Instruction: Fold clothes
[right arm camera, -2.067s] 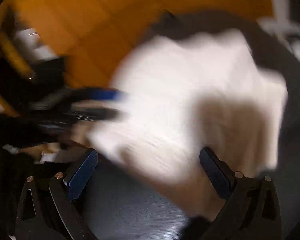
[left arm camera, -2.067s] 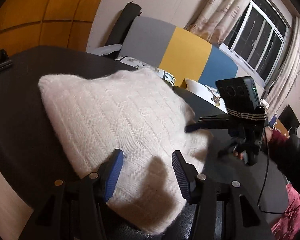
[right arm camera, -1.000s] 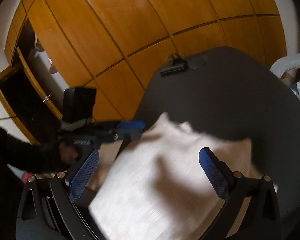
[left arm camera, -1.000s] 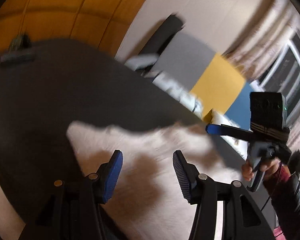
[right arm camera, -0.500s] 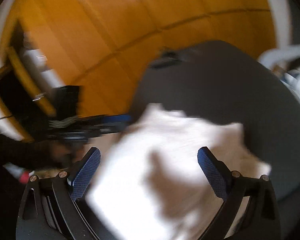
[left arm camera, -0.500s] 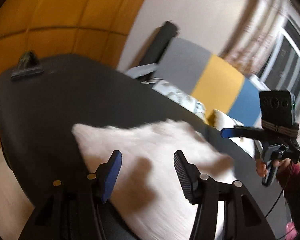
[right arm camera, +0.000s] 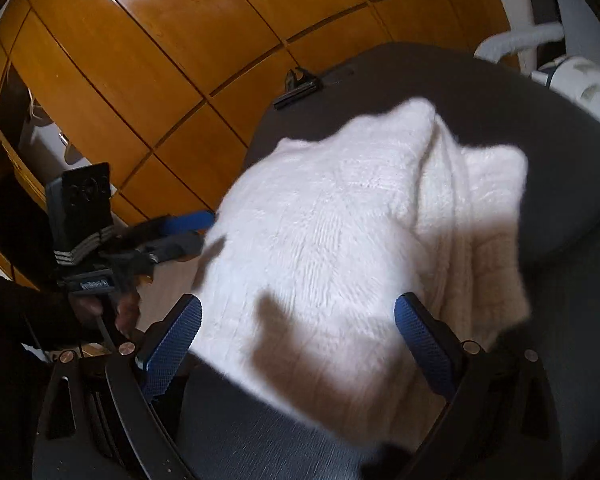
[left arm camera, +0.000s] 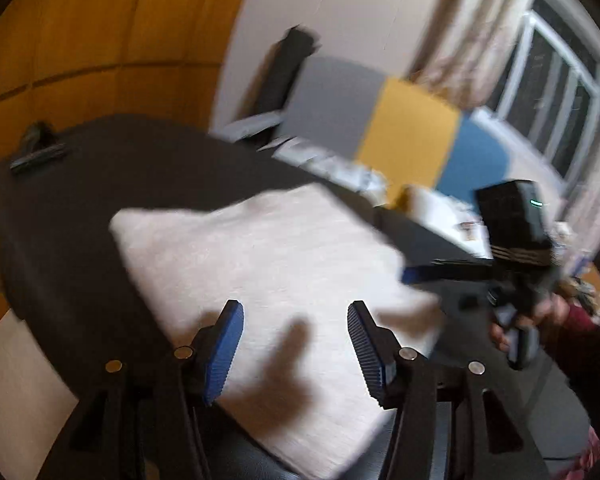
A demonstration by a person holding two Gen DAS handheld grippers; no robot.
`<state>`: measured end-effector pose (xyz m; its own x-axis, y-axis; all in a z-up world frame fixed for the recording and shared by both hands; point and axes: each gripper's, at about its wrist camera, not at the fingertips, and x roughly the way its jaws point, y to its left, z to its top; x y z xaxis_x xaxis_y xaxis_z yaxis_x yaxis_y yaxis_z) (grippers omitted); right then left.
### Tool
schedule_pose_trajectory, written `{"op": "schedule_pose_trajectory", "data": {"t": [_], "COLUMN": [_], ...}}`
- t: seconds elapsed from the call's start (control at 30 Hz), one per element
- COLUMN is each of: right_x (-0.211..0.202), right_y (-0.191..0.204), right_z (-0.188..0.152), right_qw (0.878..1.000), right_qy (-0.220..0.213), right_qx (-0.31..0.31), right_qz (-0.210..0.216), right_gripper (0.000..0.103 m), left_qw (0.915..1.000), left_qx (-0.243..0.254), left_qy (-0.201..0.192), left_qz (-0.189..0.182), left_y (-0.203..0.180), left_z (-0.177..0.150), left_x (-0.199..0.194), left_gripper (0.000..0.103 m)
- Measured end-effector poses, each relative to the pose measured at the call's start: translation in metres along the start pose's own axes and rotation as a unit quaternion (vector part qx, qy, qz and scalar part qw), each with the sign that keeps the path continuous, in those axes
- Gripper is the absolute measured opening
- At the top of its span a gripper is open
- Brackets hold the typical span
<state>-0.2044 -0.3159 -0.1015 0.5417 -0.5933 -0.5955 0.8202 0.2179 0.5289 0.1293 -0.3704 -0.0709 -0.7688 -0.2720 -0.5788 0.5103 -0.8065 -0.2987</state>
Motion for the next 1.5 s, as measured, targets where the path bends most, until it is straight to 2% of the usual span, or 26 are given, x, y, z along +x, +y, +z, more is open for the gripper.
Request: {"op": "schedule_pose_trajectory", "data": {"t": [0.07, 0.13, 0.3, 0.37, 0.57, 0.63, 0.73, 0.83, 0.93, 1.03, 1.07, 1.2, 1.3, 1.4, 1.43, 1.5], "right_x": [0.006, 0.011, 0.025, 0.031, 0.043, 0.032, 0.007, 0.002, 0.021, 0.060, 0.071, 0.061, 0.030, 0.020, 0.022, 0.036], "right_y": [-0.002, -0.005, -0.011, -0.012, 0.005, 0.013, 0.035, 0.067, 0.079, 0.060, 0.055, 0.056, 0.073, 0.074, 0.071, 0.057], "right_z": [-0.004, -0.007, -0.016, -0.019, -0.021, -0.022, -0.023, -0.019, -0.020, -0.030, -0.031, -0.022, 0.008, 0.045, 0.056, 0.070], "right_qw": [1.000, 1.000, 0.999, 0.998, 0.997, 0.997, 0.998, 0.998, 0.997, 0.996, 0.996, 0.998, 0.997, 0.990, 0.989, 0.992], "right_qy": [0.004, 0.008, 0.019, 0.020, -0.005, -0.020, -0.048, -0.046, -0.012, 0.057, 0.070, 0.047, -0.007, -0.052, -0.060, -0.057], "right_qx": [0.010, 0.020, 0.046, 0.054, 0.073, 0.073, 0.039, -0.033, -0.067, -0.049, -0.041, -0.025, -0.069, -0.085, -0.082, -0.061], "right_qz": [0.003, 0.007, 0.015, 0.016, 0.021, 0.014, 0.000, -0.024, -0.030, -0.042, -0.048, -0.032, -0.046, -0.101, -0.108, -0.093], "right_gripper": [0.099, 0.099, 0.099, 0.102, 0.103, 0.103, 0.103, 0.103, 0.103, 0.102, 0.102, 0.103, 0.103, 0.103, 0.103, 0.103], "left_qw": [0.9994, 0.9979, 0.9962, 0.9954, 0.9923, 0.9940, 0.9983, 0.9976, 0.9910, 0.9888, 0.9881, 0.9888, 0.9858, 0.9772, 0.9759, 0.9728], "left_qx": [0.017, 0.030, 0.032, 0.033, 0.033, 0.024, -0.013, -0.061, -0.095, -0.048, -0.038, -0.059, -0.092, -0.144, -0.158, -0.169], "left_qy": [0.015, 0.045, 0.078, 0.088, 0.120, 0.107, 0.053, 0.028, 0.051, 0.045, 0.045, 0.003, -0.011, -0.004, -0.001, 0.043], "left_qz": [-0.026, -0.035, -0.025, -0.020, -0.005, -0.006, -0.019, 0.014, 0.079, 0.134, 0.142, 0.137, 0.140, 0.155, 0.151, 0.152], "left_y": [-0.011, -0.018, -0.011, -0.007, 0.004, 0.005, 0.008, 0.014, 0.014, -0.013, -0.018, -0.011, 0.011, 0.039, 0.047, 0.060], "left_z": [-0.007, -0.020, -0.025, -0.026, -0.029, -0.027, -0.015, -0.007, -0.014, -0.023, -0.023, -0.001, 0.029, 0.052, 0.057, 0.052], "left_x": [-0.003, 0.005, 0.014, 0.017, 0.026, 0.019, 0.005, 0.010, 0.034, 0.043, 0.041, 0.016, 0.018, 0.036, 0.044, 0.066], "left_gripper": [0.055, 0.055, 0.055, 0.055, 0.055, 0.055, 0.055, 0.055, 0.055, 0.058, 0.058, 0.058, 0.058, 0.057, 0.057, 0.057]}}
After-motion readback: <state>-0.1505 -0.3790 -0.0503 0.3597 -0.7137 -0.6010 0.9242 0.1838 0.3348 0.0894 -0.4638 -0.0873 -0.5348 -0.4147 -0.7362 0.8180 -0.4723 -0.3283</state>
